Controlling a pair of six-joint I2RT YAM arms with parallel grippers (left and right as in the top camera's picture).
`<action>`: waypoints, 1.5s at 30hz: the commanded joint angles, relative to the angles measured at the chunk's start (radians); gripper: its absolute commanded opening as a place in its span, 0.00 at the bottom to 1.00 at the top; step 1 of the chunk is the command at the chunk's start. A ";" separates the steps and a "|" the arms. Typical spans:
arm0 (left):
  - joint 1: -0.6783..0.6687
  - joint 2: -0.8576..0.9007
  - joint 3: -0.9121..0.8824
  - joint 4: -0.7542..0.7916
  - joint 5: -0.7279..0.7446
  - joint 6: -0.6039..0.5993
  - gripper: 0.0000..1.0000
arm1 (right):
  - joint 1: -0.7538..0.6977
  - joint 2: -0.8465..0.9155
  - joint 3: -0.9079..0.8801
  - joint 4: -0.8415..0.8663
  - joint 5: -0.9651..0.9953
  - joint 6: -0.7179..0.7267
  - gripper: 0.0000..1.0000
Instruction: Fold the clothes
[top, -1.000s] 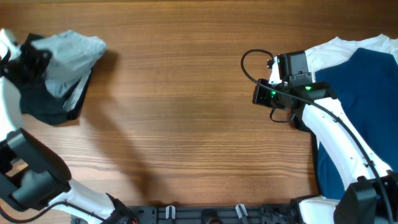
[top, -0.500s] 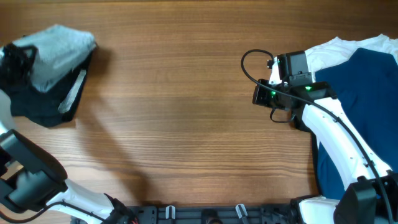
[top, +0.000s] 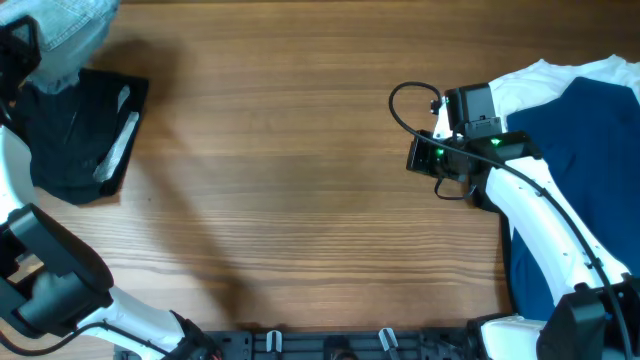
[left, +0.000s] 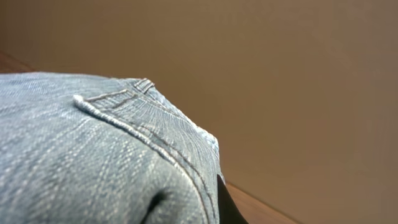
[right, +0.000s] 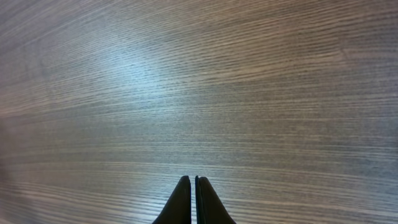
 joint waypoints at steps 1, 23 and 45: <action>0.002 -0.027 0.017 0.038 -0.069 0.081 0.04 | 0.002 0.000 0.003 -0.007 -0.036 0.021 0.04; -0.047 -0.024 0.041 -0.156 0.541 -0.246 0.04 | 0.002 0.000 0.003 -0.010 -0.053 0.038 0.04; -0.758 -0.024 0.041 -1.002 -0.296 0.150 0.04 | 0.002 0.000 0.003 -0.006 0.109 -0.078 0.04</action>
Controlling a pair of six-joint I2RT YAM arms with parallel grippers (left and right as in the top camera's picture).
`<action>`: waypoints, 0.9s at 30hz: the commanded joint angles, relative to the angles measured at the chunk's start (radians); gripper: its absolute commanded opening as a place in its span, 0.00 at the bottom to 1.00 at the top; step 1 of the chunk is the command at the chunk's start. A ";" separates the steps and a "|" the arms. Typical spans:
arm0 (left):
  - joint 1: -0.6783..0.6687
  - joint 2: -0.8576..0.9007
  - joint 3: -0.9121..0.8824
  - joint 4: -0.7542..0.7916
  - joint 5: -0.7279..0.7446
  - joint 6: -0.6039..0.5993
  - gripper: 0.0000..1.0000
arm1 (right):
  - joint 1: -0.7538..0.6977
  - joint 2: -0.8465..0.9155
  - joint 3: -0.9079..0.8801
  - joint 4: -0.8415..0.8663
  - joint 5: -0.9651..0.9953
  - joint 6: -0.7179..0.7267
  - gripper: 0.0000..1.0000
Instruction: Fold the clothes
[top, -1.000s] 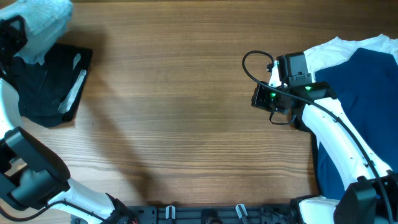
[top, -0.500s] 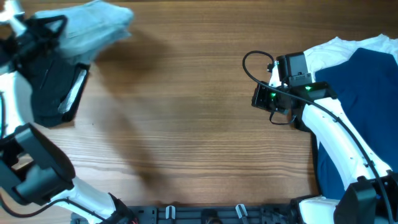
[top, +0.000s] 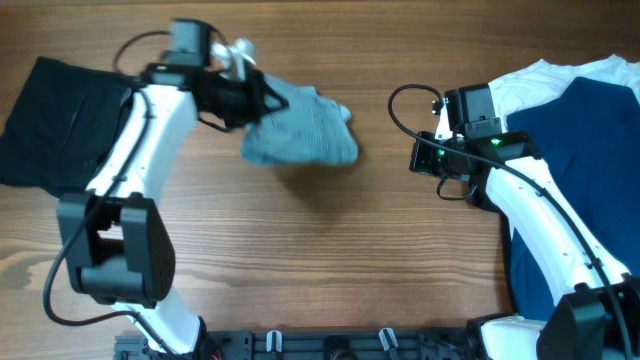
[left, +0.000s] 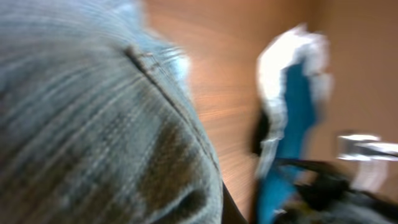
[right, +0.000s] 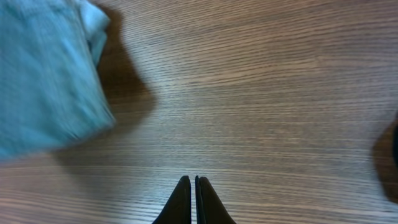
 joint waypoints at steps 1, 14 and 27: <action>-0.018 -0.026 0.019 -0.142 -0.388 0.052 0.04 | 0.002 0.000 0.003 0.008 0.041 -0.051 0.04; 0.130 -0.026 0.016 -0.454 -0.623 -0.014 0.33 | 0.003 0.000 0.001 0.168 -0.327 -0.336 0.05; 0.157 -0.026 0.021 -0.520 -0.980 -0.047 0.61 | 0.032 0.082 -0.001 0.288 -0.334 -0.205 0.12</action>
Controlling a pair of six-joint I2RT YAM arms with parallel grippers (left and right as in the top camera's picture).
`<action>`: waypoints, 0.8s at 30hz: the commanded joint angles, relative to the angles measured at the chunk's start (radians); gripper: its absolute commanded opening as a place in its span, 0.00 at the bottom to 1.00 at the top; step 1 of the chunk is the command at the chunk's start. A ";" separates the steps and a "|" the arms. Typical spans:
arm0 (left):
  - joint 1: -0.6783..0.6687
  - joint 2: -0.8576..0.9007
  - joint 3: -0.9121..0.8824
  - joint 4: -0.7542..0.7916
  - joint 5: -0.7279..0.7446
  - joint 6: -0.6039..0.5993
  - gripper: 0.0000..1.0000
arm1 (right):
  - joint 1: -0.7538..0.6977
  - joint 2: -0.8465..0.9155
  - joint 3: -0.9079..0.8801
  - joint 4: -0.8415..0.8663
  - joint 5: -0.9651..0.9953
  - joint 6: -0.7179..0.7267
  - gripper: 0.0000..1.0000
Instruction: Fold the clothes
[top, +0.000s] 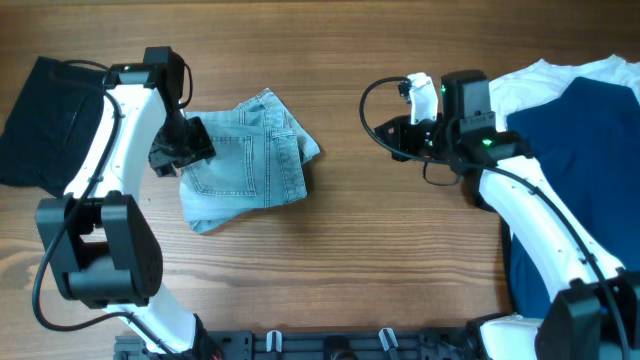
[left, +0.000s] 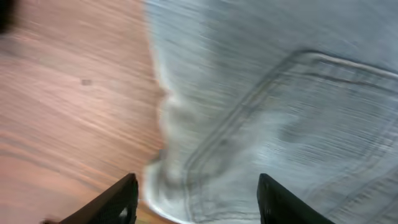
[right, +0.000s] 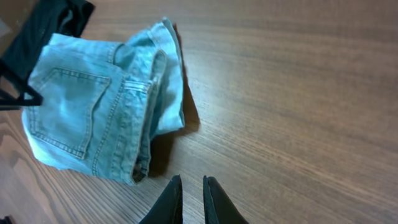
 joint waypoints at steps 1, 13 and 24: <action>0.032 -0.024 0.020 -0.036 -0.226 -0.064 0.60 | 0.002 0.064 0.002 -0.003 -0.005 0.047 0.12; 0.081 -0.090 0.057 0.069 0.301 0.126 0.04 | 0.001 0.118 0.002 -0.005 -0.004 0.044 0.12; 0.022 -0.066 -0.133 0.184 0.037 -0.046 0.04 | 0.002 0.118 0.002 -0.009 -0.005 0.048 0.11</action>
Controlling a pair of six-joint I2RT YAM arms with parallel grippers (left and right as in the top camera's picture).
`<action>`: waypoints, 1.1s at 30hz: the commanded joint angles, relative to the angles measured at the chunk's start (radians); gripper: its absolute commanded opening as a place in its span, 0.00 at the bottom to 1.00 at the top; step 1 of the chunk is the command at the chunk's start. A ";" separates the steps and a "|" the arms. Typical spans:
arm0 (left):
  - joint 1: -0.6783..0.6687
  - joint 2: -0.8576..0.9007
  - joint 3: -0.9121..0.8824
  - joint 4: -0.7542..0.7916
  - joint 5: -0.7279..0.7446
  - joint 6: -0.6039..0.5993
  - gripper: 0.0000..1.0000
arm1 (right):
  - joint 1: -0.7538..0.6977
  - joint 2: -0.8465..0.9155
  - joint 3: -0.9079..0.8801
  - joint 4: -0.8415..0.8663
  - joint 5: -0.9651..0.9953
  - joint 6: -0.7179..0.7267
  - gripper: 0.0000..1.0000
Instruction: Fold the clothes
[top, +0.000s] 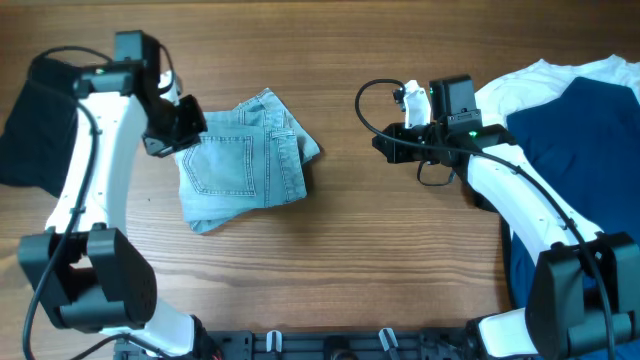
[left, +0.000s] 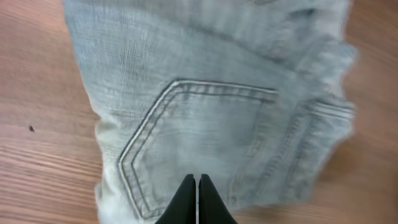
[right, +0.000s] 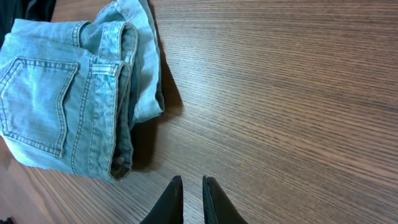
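Note:
Crumpled light blue jeans (top: 245, 160) lie left of the table's middle, a back pocket (left: 199, 124) facing up. My left gripper (top: 172, 128) hovers at their far left edge; in the left wrist view its shut fingertips (left: 196, 177) hang over the pocket with nothing between them. My right gripper (top: 385, 146) is over bare wood to the right of the jeans. Its jaws (right: 191, 179) stand a narrow gap apart and hold nothing. The jeans (right: 74, 93) show folded over at their right edge.
A black garment (top: 35, 120) lies at the far left edge. A blue and white shirt (top: 570, 140) covers the right end of the table under my right arm. Bare wooden tabletop (top: 400, 250) stretches between the jeans and the shirt.
My left gripper was open at the jeans' left side and is now shut, a little farther back. The right gripper has shifted slightly. The jeans lie where they were.
First my left gripper held the jeans at the far left corner by the black garment, and the right gripper was shut over bare wood. Then the jeans hung nearer the middle. Then they lay on the table with the left gripper open. Now it is shut above them.

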 joint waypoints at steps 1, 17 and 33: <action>0.004 0.049 -0.159 0.079 -0.172 -0.143 0.04 | 0.001 0.014 0.002 -0.003 -0.005 0.009 0.11; -0.105 0.034 -0.303 0.475 0.157 -0.146 0.11 | 0.001 0.014 0.002 -0.002 -0.005 0.004 0.13; -0.428 0.284 -0.302 0.840 0.189 -0.166 0.16 | 0.001 0.014 0.002 -0.006 0.035 0.004 0.14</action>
